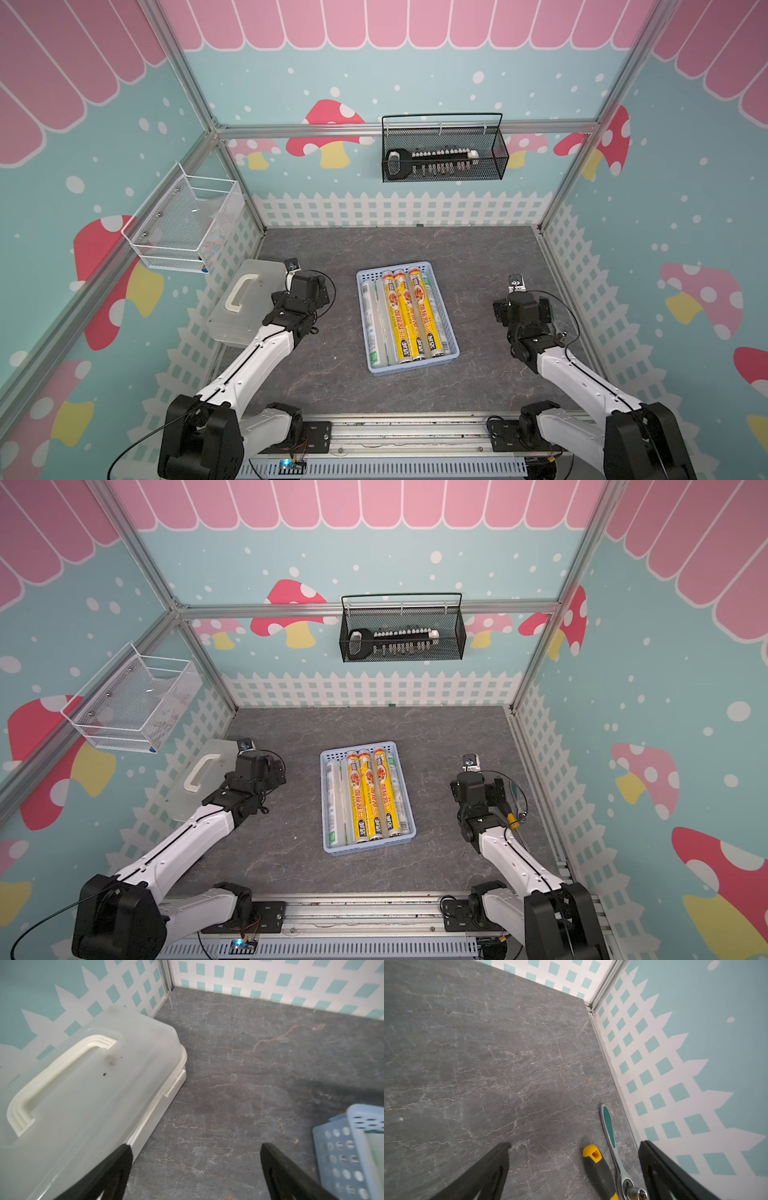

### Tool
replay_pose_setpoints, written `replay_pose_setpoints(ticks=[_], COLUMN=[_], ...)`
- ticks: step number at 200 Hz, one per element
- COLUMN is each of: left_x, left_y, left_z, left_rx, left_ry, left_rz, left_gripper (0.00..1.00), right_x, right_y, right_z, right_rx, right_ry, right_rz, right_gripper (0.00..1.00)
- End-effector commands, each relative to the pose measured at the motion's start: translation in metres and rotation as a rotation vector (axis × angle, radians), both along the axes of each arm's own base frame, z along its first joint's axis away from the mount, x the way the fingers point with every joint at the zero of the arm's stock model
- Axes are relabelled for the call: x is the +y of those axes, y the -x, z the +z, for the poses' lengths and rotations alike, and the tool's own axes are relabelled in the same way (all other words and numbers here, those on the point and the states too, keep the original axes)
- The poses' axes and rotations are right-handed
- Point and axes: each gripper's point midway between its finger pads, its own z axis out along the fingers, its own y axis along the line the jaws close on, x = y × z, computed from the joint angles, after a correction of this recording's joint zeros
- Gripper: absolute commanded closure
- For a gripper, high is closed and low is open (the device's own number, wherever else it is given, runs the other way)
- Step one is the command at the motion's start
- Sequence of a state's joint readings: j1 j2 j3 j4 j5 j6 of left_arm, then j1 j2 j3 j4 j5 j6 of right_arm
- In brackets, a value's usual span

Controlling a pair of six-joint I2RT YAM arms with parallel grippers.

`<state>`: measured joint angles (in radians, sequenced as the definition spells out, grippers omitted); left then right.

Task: Put the plastic wrap into the basket
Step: Reset both arms

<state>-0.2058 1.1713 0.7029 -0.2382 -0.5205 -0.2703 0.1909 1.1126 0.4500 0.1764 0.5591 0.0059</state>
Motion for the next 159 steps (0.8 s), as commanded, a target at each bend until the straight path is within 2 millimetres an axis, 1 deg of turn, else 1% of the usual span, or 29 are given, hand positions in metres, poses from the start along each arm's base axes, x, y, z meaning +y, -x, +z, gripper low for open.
replay_pose_setpoints(ticks=[1, 15, 34, 41, 44, 48, 56, 65, 74, 80, 86, 90, 93, 97, 106, 114, 127, 137, 148, 159], left_x=[0.001, -0.005, -0.011, -0.012, -0.013, -0.015, -0.015, -0.013, -0.015, -0.015, -0.016, -0.013, -0.017, -0.017, -0.015, -0.013, -0.005, 0.0, 0.002, 0.003], left_y=[-0.008, -0.013, -0.022, -0.025, -0.026, -0.029, -0.034, -0.038, -0.042, -0.046, -0.049, -0.052, -0.055, -0.058, -0.063, -0.066, -0.064, -0.062, -0.059, -0.059], left_z=[0.007, 0.003, 0.003, 0.002, 0.002, 0.0, -0.004, -0.01, -0.016, -0.016, -0.017, -0.016, -0.017, -0.019, -0.028, -0.032, -0.038, -0.039, -0.04, -0.04], left_rx=[-0.091, -0.155, -0.249, -0.261, -0.265, -0.269, -0.284, -0.294, -0.297, -0.309, -0.305, -0.312, -0.317, -0.32, -0.3, -0.311, -0.307, -0.343, -0.357, -0.345], left_ry=[-0.073, -0.09, -0.105, -0.103, -0.101, -0.097, -0.088, -0.09, -0.098, -0.106, -0.105, -0.098, -0.073, -0.053, -0.028, -0.013, 0.034, 0.038, 0.034, 0.039], left_rz=[-0.067, -0.129, -0.182, -0.197, -0.203, -0.213, -0.221, -0.217, -0.228, -0.233, -0.241, -0.231, -0.255, -0.268, -0.278, -0.279, -0.269, -0.245, -0.235, -0.226], left_gripper=[0.01, 0.01, 0.01, 0.01, 0.01, 0.01, 0.01, 0.01, 0.01, 0.01, 0.01, 0.01, 0.01, 0.01, 0.01, 0.01, 0.01, 0.01, 0.01, 0.01], right_x=[0.012, 0.012, 0.01, 0.009, 0.009, 0.01, 0.012, 0.01, 0.01, 0.011, 0.013, 0.015, 0.018, 0.021, 0.027, 0.026, 0.027, 0.028, 0.028, 0.028], right_y=[-0.024, -0.03, -0.039, -0.045, -0.045, -0.047, -0.05, -0.054, -0.055, -0.057, -0.058, -0.058, -0.057, -0.058, -0.057, -0.057, -0.059, -0.061, -0.06, -0.062], right_z=[0.01, 0.002, -0.012, -0.01, -0.014, -0.014, -0.012, -0.011, -0.013, -0.015, -0.017, -0.019, -0.022, -0.02, -0.024, -0.026, -0.031, -0.032, -0.033, -0.032], right_rx=[-0.092, -0.109, -0.117, -0.121, -0.094, -0.09, -0.117, -0.14, -0.136, -0.147, -0.163, -0.177, -0.18, -0.204, -0.196, -0.197, -0.194, -0.203, -0.176, -0.195], right_ry=[-0.06, -0.078, -0.103, -0.112, -0.12, -0.124, -0.126, -0.162, -0.19, -0.202, -0.209, -0.21, -0.212, -0.207, -0.209, -0.208, -0.207, -0.197, -0.197, -0.19], right_rz=[0.095, 0.116, 0.139, 0.139, 0.141, 0.153, 0.179, 0.181, 0.187, 0.197, 0.214, 0.226, 0.244, 0.27, 0.304, 0.299, 0.301, 0.305, 0.299, 0.3], right_gripper=[0.01, 0.01, 0.01, 0.01, 0.01, 0.01, 0.01, 0.01, 0.01, 0.01, 0.01, 0.01, 0.01, 0.01, 0.01, 0.01, 0.01, 0.01, 0.01, 0.01])
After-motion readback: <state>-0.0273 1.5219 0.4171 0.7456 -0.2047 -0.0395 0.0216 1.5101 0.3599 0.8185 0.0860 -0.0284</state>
